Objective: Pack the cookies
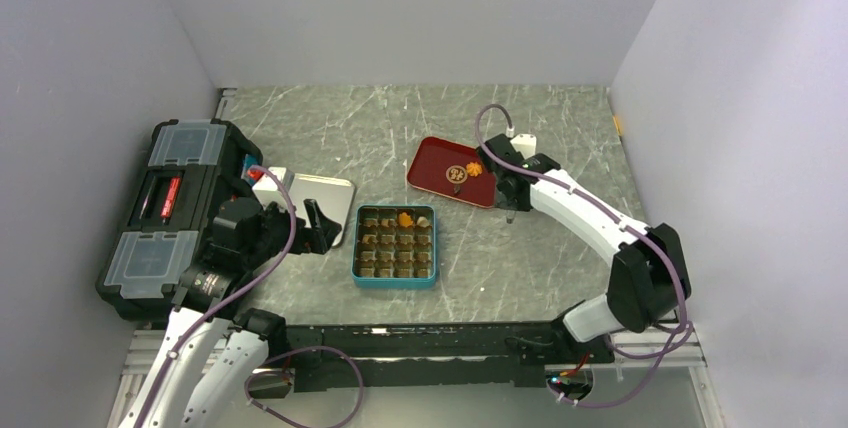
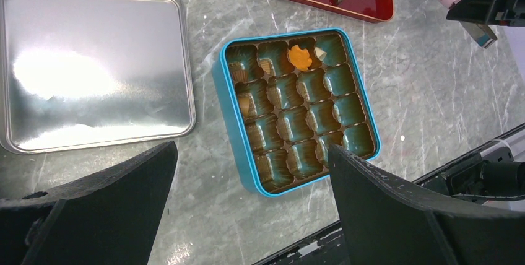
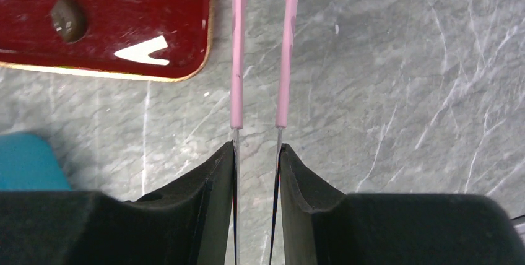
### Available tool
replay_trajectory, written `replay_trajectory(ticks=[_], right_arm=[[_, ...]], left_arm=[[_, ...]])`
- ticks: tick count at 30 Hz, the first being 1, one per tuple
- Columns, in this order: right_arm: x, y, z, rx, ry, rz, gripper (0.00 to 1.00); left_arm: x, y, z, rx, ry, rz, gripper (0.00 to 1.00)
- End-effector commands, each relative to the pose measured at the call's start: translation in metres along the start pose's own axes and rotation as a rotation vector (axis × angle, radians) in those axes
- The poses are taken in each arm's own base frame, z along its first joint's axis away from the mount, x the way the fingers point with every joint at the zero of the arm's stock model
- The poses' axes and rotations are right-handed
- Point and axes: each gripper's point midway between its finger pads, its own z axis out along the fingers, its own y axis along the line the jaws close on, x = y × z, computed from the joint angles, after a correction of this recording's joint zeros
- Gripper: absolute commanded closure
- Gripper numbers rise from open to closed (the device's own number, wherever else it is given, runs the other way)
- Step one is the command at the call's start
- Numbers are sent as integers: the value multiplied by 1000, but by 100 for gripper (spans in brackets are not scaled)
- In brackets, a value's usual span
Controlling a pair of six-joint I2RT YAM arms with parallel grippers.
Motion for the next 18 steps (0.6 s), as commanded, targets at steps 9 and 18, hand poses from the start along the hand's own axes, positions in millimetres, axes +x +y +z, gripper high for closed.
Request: replay_trajectory(ticks=[9,18], right_arm=[[-8,-21,60,75,-7,161,68],[6,-19,95,52,89,187,67]], left_arm=[[-15,-9,-2,35,-40,21,1],[-15,-9,-3,34,-39,23,1]])
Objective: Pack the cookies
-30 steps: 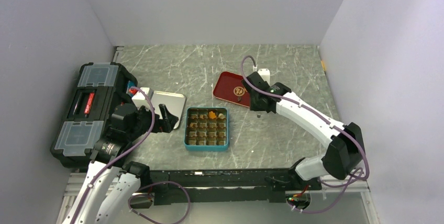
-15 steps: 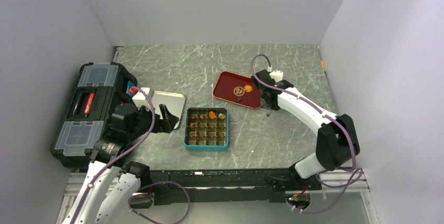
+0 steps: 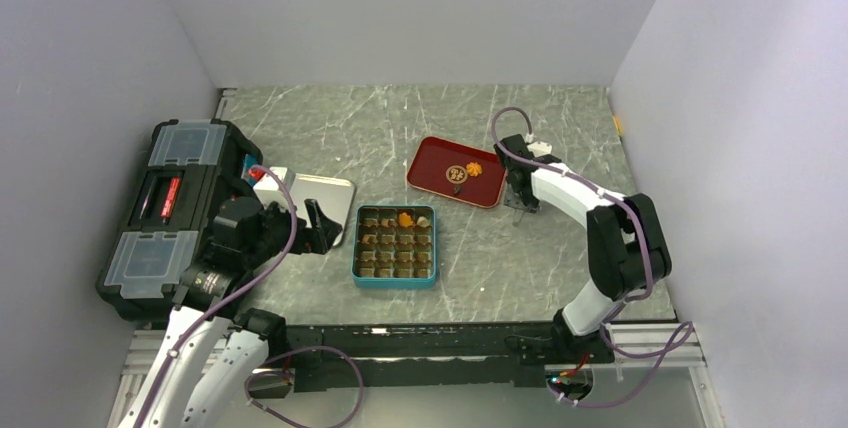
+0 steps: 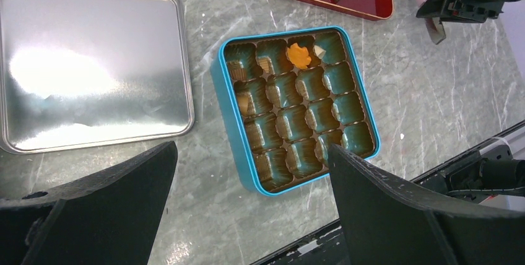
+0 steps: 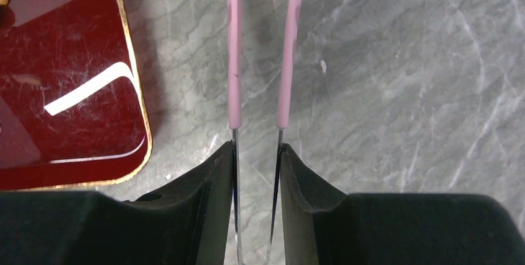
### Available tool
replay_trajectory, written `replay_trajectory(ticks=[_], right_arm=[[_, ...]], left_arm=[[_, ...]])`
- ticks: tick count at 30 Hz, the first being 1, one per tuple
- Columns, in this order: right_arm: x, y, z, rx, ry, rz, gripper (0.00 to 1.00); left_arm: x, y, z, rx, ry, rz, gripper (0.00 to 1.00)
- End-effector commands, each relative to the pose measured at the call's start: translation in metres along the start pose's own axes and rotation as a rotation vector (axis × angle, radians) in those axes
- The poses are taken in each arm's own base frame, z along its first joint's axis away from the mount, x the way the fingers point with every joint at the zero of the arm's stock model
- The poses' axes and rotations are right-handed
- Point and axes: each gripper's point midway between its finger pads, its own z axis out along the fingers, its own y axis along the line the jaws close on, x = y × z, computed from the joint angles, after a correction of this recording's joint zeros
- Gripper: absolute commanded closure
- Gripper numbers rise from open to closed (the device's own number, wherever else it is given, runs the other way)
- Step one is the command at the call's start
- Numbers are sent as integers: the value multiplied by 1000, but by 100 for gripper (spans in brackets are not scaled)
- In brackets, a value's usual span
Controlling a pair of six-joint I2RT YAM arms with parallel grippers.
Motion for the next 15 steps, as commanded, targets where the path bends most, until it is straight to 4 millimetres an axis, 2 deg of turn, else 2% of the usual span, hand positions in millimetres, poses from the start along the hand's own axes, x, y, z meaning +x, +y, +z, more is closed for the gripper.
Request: replay_trajectory(ticks=[1,10,15], right_arm=[[-3,11,16,-38,15,26,66],[-2,11,38,-16,67,33,59],[0,11,44,-24,84,44,56]], left_arm=[[-15,-8,-3,29,-46,23,1],[-15,-8,-3,27,-42,22,1],[-15,-8,-3,28,-40,22,1]])
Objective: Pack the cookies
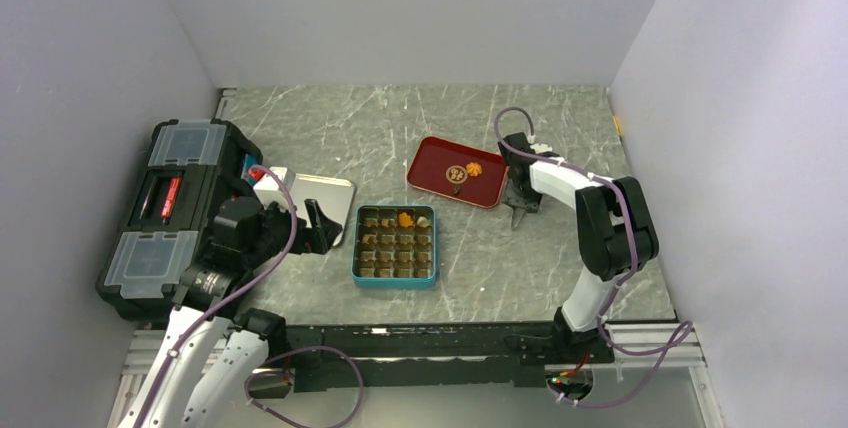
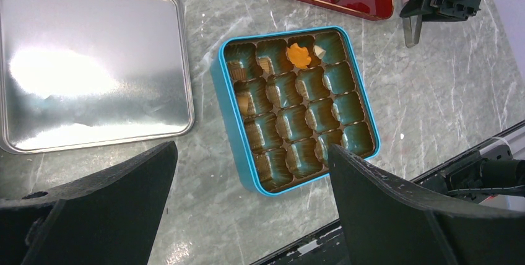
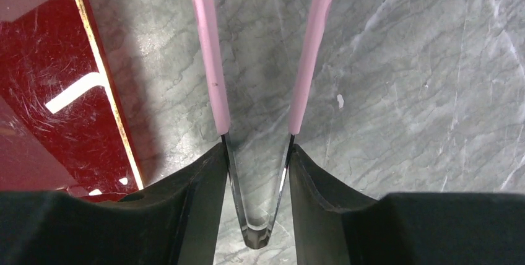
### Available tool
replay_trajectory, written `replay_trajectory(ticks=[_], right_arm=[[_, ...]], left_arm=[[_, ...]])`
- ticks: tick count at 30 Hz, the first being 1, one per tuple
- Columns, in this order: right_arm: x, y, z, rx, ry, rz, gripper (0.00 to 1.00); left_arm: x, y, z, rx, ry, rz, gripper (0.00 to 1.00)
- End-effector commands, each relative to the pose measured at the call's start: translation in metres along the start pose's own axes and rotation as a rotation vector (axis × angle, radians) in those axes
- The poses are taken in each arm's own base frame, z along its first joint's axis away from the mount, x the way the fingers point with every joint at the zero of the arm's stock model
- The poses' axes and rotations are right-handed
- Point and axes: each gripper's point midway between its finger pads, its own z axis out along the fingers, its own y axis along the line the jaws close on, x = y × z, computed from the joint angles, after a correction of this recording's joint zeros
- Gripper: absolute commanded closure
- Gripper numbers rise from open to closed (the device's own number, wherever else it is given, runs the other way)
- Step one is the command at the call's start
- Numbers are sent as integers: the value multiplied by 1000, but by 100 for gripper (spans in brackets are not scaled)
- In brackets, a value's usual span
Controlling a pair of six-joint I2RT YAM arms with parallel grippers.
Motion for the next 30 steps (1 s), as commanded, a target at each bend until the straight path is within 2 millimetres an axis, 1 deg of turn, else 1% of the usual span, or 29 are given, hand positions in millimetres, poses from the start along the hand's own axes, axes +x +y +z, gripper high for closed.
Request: replay_trajectory(ticks=[1,6,9,12,17,20,24,28,30], right_arm=[[-2,5,7,-18,13,11,54],[-4,7,6,-29,13,18,48],[-8,8,1,-39,5,22,47],[-16,8,-8,-45,-15,26,45],[-36,3,-33,-51,-74,35,42],[-45,0,-48,-61,-104,36,41],[-54,-3,-69,-90,-138,33,41],[-59,-2,-93,-144,-173,23,41],[-61,1,-105,-185,-186,13,41]], left_arm=[[-14,-8,-3,27,-40,21,1],[-14,-7,-2,25,-39,22,1],[-14,-7,-2,25,-36,20,1],[-14,-7,-1,22,-34,19,1],[-14,-5,0,16,-31,16,1],[-14,-2,1,-9,-27,7,1],[-15,7,4,-62,-23,-15,1],[-15,18,8,-134,26,-24,1],[-14,20,13,-154,56,-37,1]])
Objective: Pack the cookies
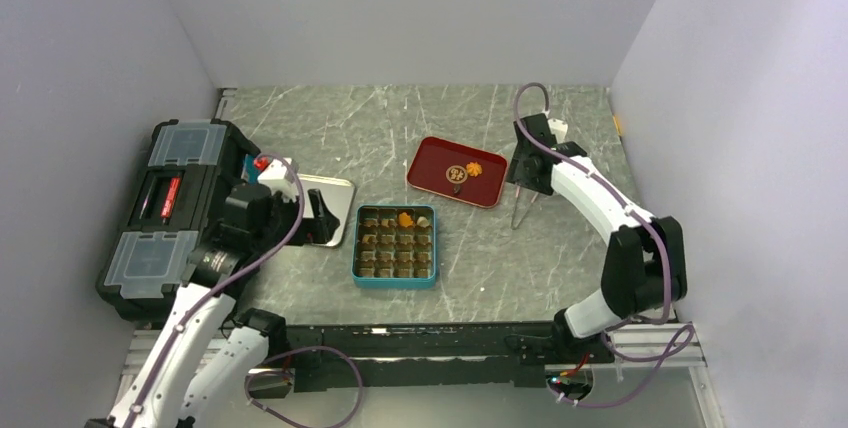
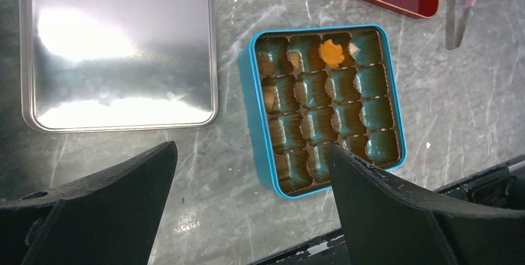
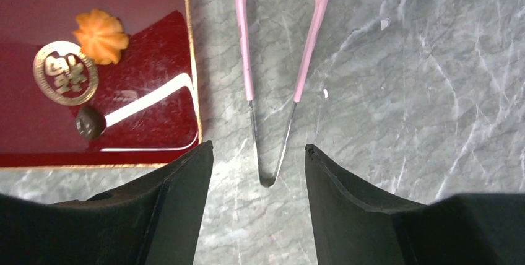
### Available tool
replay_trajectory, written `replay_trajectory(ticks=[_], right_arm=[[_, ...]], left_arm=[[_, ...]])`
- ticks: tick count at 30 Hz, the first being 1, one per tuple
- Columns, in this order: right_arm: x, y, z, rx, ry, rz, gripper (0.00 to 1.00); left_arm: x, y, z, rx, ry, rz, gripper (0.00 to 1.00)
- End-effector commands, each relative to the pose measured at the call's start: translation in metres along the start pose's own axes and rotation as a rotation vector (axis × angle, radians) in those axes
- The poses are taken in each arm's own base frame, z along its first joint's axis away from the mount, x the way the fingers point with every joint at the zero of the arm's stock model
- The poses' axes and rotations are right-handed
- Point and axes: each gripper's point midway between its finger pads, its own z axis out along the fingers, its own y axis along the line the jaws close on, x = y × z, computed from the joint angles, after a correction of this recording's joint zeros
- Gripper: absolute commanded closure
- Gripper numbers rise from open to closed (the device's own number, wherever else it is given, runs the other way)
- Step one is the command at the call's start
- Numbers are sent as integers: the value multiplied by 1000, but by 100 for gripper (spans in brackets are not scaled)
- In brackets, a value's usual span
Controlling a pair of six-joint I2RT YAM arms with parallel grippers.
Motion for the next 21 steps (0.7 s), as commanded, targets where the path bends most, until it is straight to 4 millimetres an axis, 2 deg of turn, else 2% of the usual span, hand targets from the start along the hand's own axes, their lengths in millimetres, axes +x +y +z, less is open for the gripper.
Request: replay_trajectory(ticks=[1,6,10,16,21], right_arm=[[-18,10,-36,-95,-54,-23,40],[-21,20,-67,-196,-103,-47,41],[-18,20,-86,-248,-128,-65,41],[-8,19,-109,-320,-142,-62,41],[-5,12,-121,-342,-170,-61,41]], left_arm=[[-16,4,7,-60,17,-22,1],[-4,14,32,-117,132,-55,4],[7,22,53,-158,210,-73,8],[12,34,78,-234,310,-82,16],[20,46,97,-298,421,-63,23]])
